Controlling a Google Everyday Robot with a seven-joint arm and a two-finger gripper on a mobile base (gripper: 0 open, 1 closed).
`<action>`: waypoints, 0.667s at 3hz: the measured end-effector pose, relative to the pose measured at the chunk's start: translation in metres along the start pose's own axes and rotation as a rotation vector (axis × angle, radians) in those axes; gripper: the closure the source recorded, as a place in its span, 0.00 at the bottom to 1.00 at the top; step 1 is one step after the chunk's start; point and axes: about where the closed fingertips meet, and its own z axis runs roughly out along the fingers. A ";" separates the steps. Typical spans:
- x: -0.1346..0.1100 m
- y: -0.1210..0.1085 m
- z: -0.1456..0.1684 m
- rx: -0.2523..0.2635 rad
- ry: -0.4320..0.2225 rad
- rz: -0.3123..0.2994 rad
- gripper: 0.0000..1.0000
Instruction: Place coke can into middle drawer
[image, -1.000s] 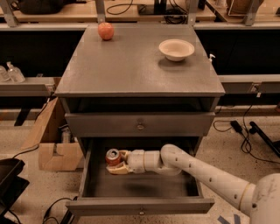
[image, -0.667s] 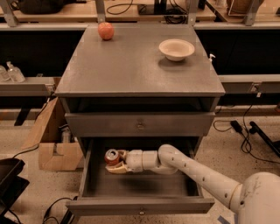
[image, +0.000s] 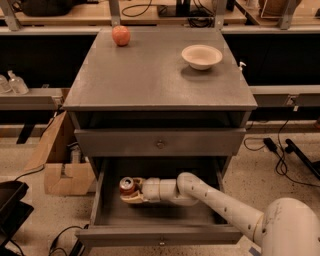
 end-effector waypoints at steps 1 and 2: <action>-0.002 0.001 0.002 -0.004 -0.003 0.001 0.82; -0.002 0.003 0.004 -0.008 -0.005 0.001 0.58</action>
Offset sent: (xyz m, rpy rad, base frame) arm -0.0010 0.0018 0.0011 0.0026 0.0010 0.0036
